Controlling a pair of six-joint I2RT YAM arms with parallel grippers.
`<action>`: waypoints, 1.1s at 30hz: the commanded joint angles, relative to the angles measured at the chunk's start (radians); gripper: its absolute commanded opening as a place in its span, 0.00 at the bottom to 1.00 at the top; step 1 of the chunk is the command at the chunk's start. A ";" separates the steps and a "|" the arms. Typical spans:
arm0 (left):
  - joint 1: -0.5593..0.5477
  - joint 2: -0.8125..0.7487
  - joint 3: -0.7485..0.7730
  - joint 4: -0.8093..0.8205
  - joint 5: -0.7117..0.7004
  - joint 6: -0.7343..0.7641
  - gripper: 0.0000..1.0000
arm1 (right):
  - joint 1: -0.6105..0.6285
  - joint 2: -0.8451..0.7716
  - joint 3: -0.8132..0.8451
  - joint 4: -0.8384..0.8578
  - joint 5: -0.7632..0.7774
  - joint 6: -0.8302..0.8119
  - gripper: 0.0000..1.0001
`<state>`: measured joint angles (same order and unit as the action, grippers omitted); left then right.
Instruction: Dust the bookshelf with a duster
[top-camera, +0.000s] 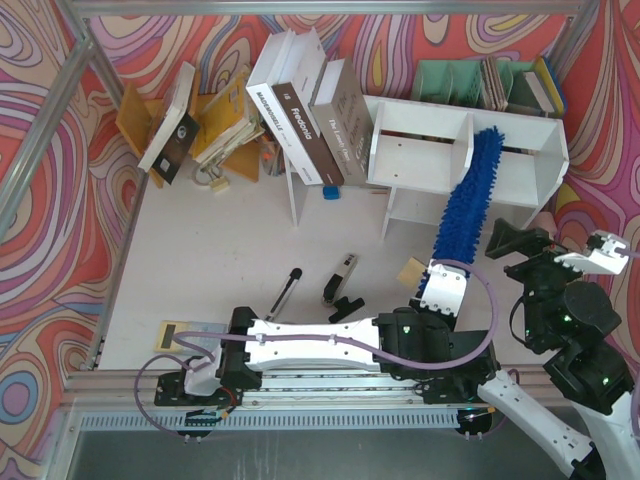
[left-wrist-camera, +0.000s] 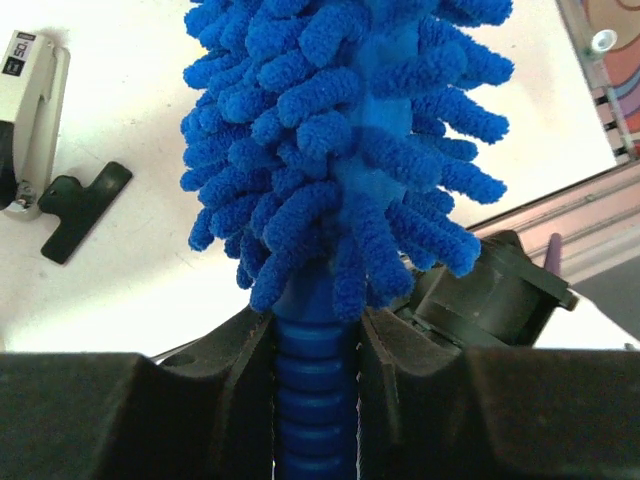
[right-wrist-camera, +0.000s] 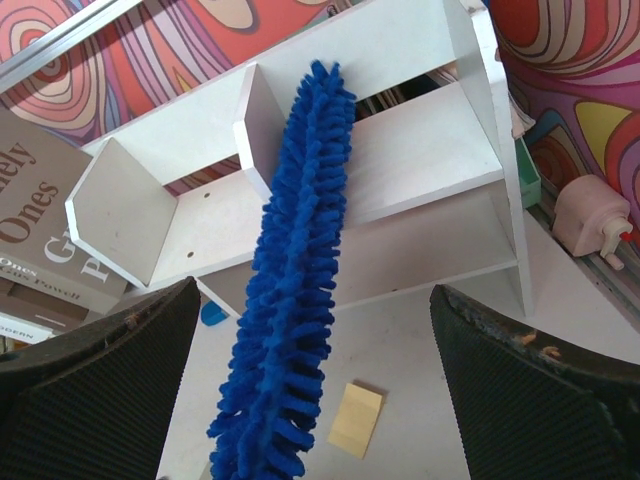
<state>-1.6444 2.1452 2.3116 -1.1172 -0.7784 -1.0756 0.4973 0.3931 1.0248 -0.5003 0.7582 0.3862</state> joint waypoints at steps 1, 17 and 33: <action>-0.002 -0.034 -0.047 -0.023 -0.067 -0.046 0.00 | -0.002 -0.024 0.004 -0.024 -0.005 0.011 0.86; -0.022 0.000 0.050 -0.042 -0.118 0.002 0.00 | -0.001 -0.049 -0.025 -0.048 -0.016 0.053 0.86; -0.022 -0.055 -0.063 0.019 -0.091 0.034 0.00 | -0.003 -0.059 -0.038 -0.044 0.006 0.032 0.86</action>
<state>-1.6829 2.1242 2.2620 -1.1221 -0.9035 -1.0664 0.4973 0.3416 0.9974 -0.5446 0.7444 0.4339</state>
